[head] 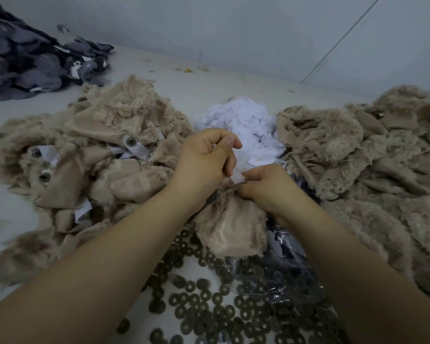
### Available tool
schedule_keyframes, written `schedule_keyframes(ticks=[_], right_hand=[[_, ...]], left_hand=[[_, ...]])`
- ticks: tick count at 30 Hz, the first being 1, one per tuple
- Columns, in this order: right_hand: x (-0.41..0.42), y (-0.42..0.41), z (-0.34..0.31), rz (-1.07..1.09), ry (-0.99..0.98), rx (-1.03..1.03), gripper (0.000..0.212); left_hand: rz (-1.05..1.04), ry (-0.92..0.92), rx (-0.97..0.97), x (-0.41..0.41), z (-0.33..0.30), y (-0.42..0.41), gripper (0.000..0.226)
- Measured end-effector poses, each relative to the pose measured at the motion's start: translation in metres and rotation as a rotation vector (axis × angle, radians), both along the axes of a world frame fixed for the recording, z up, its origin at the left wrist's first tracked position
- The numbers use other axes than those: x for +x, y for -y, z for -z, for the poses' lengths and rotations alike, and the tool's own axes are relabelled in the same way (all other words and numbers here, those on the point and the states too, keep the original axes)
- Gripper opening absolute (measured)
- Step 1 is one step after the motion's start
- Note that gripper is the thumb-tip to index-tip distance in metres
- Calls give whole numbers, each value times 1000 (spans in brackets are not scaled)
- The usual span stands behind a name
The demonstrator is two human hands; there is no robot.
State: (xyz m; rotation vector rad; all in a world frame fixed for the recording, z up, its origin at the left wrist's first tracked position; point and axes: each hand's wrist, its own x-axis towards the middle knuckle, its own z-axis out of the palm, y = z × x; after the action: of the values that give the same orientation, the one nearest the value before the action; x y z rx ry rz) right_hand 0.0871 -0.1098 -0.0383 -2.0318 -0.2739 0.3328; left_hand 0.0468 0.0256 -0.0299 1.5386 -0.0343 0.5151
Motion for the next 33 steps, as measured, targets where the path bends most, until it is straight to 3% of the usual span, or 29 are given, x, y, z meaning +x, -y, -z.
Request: schedule_keyframes(ticks=[3, 6, 9, 11, 14, 16, 19, 22, 25, 29, 33], right_hand=[[0, 0, -3, 15, -20, -16, 24], [0, -2, -3, 7, -16, -75, 10], [-1, -5, -4, 31, 25, -102, 7], [-1, -6, -5, 39, 40, -111, 11], [0, -7, -5, 19, 68, -153, 18], [0, -8, -5, 17, 80, -170, 21], [-1, -9, -4, 8, 80, -151, 7], [1, -8, -1, 30, 64, -135, 9], [5, -9, 0, 55, 28, -140, 26], [3, -8, -4, 35, 52, -162, 51], [-5, 0, -14, -10, 182, -171, 79]], left_hand=[[-49, 3, 0, -1, 4, -6, 27], [-85, 14, 59, -1, 6, -10, 21], [-226, -96, 528, 3, 5, -15, 18], [-214, -223, 815, 3, 6, -19, 25], [-122, -352, 903, 3, 8, -19, 35], [-92, -369, 808, 1, 6, -16, 35], [15, -370, 360, -2, -2, -11, 40], [82, -383, 58, -6, -13, -9, 49], [61, -344, -185, -5, -21, -16, 34], [44, -399, -187, -4, -18, -20, 33], [47, -417, 34, -4, -8, -14, 28]])
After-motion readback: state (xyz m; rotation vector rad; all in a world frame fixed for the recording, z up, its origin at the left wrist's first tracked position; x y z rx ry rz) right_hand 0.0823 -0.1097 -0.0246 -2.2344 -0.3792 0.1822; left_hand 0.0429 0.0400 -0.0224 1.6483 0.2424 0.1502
